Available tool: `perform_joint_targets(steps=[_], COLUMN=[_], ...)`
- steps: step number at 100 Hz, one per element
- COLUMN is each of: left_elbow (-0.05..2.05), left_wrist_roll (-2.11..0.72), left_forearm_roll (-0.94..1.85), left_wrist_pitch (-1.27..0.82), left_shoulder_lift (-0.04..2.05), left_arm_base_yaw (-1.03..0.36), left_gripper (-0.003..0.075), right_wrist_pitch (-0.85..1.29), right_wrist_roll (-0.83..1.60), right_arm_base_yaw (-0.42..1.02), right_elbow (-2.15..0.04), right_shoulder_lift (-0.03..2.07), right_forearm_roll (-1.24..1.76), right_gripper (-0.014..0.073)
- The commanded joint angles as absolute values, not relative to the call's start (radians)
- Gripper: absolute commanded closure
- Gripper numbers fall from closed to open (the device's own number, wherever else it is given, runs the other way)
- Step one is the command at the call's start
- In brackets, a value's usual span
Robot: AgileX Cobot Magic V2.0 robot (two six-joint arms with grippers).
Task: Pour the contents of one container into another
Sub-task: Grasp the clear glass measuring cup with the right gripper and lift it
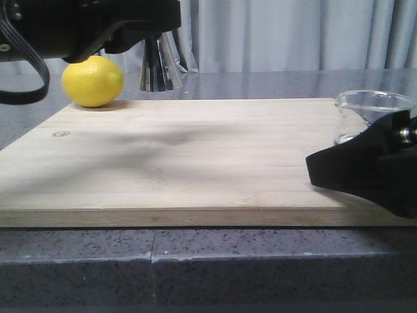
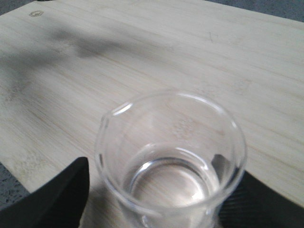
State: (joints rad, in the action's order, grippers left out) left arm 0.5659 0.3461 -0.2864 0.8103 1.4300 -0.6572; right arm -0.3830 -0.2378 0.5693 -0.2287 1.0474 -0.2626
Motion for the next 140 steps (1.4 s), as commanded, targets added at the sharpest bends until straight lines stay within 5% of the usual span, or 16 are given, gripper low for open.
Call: perform_joint_targets(steps=[1,55,95,140], left_elbow=[0.600,0.600,0.600,0.600], left_wrist_roll=[0.353,0.353,0.379,0.534], left_forearm_roll=[-0.273,-0.273,-0.323,-0.482], left_wrist_pitch=[0.893,0.893,0.893,0.888], left_shoulder_lift=[1.393,1.393,1.393,1.393], left_arm_base_yaw=[-0.656,-0.656,-0.656,-0.656], left_gripper=[0.0533,0.0533,0.0533,0.0533], right_wrist_pitch=[-0.465,-0.471,-0.503,-0.189], right_wrist_roll=[-0.222,-0.214,-0.214,-0.212], right_arm_base_yaw=[0.563,0.555,0.555,0.555], right_elbow=[-0.256,-0.256,-0.292,-0.616], right_shoulder_lift=[1.044,1.044,1.044,1.044], right_forearm_roll=[-0.267,-0.267,-0.267,-0.416], right_gripper=[0.0141,0.0358,0.0360,0.0360])
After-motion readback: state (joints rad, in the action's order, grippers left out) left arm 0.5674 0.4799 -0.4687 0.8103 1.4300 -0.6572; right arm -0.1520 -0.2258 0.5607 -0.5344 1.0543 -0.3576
